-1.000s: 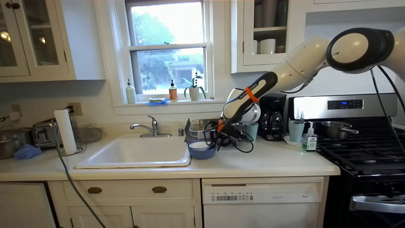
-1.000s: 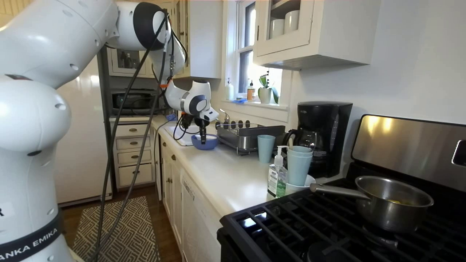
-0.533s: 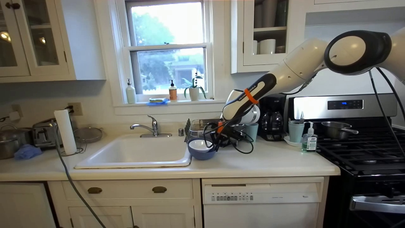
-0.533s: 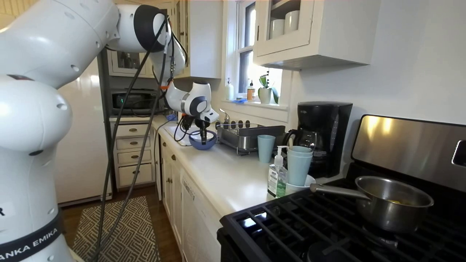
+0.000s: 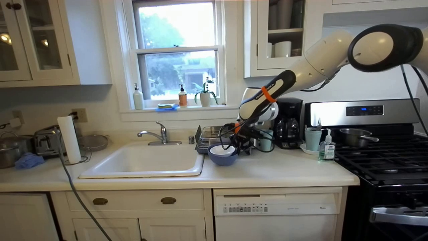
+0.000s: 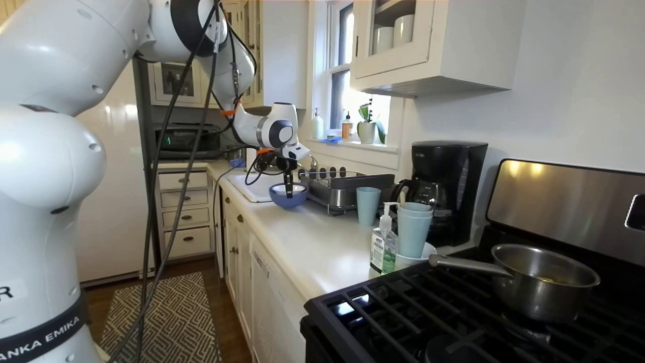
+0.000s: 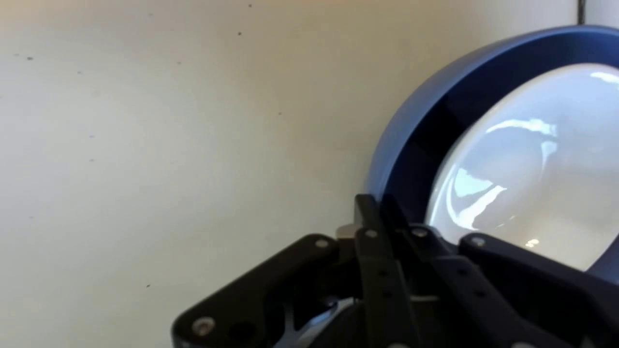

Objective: Slide the blue bowl with the white bowl inside to the right

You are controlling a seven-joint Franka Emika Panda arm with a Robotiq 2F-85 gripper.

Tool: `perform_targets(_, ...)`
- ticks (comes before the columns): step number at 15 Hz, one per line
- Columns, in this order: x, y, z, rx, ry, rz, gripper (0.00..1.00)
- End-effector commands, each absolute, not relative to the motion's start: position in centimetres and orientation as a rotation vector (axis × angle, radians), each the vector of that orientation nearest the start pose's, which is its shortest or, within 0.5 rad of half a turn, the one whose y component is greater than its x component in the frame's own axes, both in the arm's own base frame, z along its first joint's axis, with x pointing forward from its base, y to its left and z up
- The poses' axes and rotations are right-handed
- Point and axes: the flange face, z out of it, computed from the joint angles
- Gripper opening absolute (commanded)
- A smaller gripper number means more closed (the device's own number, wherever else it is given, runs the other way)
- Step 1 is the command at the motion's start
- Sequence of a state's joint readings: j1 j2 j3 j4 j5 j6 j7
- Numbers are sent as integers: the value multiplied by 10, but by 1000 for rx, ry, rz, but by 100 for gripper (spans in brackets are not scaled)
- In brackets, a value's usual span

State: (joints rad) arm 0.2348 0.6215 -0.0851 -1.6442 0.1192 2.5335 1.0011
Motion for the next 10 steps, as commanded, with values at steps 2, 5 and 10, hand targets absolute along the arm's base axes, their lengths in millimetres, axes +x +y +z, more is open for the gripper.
perform_targets(2, 668, 94, 312, -2669, 1430, -287, 1)
perform_targets(5, 636, 79, 315, -2659, 1433, -242, 1)
perform_targets(10, 576, 46, 313, -2604, 1485, -255, 1)
